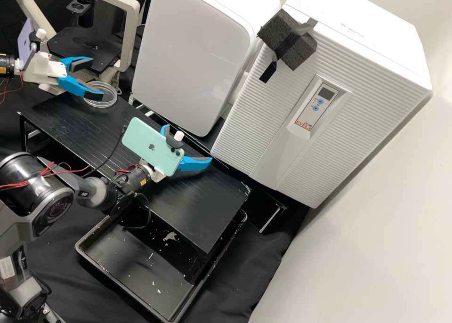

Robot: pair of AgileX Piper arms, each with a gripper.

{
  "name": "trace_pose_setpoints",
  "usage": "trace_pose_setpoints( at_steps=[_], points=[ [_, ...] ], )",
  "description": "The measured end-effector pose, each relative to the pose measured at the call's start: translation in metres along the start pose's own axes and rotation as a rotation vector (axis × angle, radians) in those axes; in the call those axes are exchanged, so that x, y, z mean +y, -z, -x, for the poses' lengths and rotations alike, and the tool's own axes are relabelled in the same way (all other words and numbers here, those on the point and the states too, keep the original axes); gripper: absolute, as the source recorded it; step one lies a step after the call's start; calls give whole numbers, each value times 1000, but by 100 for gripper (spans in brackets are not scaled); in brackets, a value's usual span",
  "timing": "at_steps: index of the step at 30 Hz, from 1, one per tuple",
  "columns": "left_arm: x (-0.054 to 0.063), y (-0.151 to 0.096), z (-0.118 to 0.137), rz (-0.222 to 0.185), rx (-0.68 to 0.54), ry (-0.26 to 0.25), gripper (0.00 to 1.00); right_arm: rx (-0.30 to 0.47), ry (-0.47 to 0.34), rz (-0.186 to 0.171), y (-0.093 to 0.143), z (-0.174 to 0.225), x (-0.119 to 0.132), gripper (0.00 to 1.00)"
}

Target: Place the petri dish on the bench

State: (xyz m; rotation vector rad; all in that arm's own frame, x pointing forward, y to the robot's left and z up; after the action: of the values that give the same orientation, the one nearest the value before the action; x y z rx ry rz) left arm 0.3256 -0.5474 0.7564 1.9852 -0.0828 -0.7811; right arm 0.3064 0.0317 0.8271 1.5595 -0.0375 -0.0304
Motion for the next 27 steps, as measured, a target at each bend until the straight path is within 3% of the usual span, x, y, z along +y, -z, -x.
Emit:
trace_pose_setpoints(
  at_steps=[8, 15, 27],
  points=[
    [-18, 4, -9, 5, -9, 58, 100, 0, 0, 0, 0, 0, 0, 100],
    [-25, 7, -12, 15, -15, 70, 100, 0, 0, 0, 0, 0, 0, 100],
    [-27, 8, -13, 22, -26, 61, 100, 0, 0, 0, 0, 0, 0, 100]
  ],
)
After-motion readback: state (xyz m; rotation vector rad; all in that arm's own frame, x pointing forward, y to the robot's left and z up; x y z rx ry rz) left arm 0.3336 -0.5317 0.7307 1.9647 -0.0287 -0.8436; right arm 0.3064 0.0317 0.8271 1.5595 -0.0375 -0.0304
